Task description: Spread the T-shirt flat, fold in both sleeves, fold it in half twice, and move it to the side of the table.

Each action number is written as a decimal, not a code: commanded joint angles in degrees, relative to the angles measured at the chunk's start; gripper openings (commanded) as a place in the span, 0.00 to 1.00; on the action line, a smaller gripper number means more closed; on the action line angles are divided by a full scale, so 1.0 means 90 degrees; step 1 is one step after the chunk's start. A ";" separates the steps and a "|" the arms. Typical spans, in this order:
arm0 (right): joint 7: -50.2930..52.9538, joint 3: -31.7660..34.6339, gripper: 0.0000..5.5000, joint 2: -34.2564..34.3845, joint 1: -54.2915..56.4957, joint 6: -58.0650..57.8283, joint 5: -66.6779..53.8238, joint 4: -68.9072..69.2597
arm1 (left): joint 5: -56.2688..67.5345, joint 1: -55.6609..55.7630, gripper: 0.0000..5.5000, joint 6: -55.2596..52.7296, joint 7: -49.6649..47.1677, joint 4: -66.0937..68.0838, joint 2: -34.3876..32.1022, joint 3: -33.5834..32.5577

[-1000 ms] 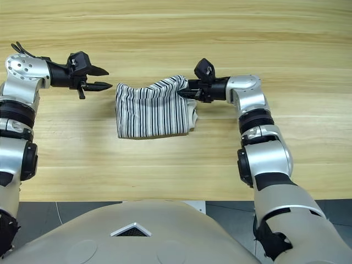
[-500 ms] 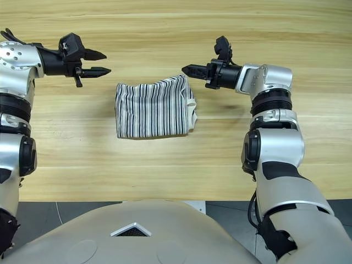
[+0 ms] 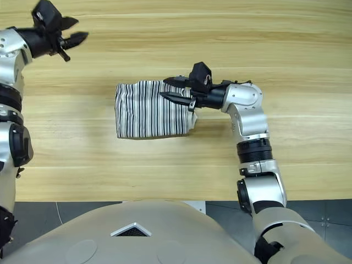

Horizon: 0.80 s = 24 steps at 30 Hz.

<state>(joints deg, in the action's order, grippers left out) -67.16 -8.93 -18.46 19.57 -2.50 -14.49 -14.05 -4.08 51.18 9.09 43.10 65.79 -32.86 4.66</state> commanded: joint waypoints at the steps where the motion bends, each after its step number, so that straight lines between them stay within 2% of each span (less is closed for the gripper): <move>1: -0.0074 -0.0447 0.31 0.0292 0.0024 0.0184 0.0124 -0.0201 | -0.0018 0.0357 0.34 -0.0753 -0.1708 0.0708 -0.0283 -0.0445; 3: -0.0041 -0.0637 0.31 0.0472 0.0273 0.0395 0.0313 -0.0800 | 0.0131 0.0460 0.34 -0.0771 -0.2048 0.0810 -0.0365 -0.0715; 9: 0.0593 -0.0643 0.31 0.1270 0.1973 0.1309 0.1025 -0.4360 | 0.0193 0.0547 0.34 -0.0500 -0.1987 0.0708 -0.0168 -0.0907; 13: 0.1349 -0.0548 0.31 0.1340 0.2751 0.1343 0.1516 -0.6083 | 0.0180 0.0587 0.34 -0.0366 -0.1971 0.0658 0.0016 -0.0914; 19: 0.1074 -0.0383 0.31 0.0520 0.3039 0.0514 0.1887 -0.6876 | 0.0229 0.0713 0.34 -0.0322 -0.2039 0.0639 0.0169 -0.1032; 24: 0.1115 -0.0725 0.31 -0.1161 0.2647 0.0883 0.2619 -0.6921 | 0.0298 0.0710 0.34 -0.0264 -0.2199 0.0681 0.0048 -0.1250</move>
<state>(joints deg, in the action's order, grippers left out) -59.22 -12.90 -22.41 48.20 5.50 3.38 -74.12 -2.03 56.57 6.53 24.30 71.86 -31.69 -5.52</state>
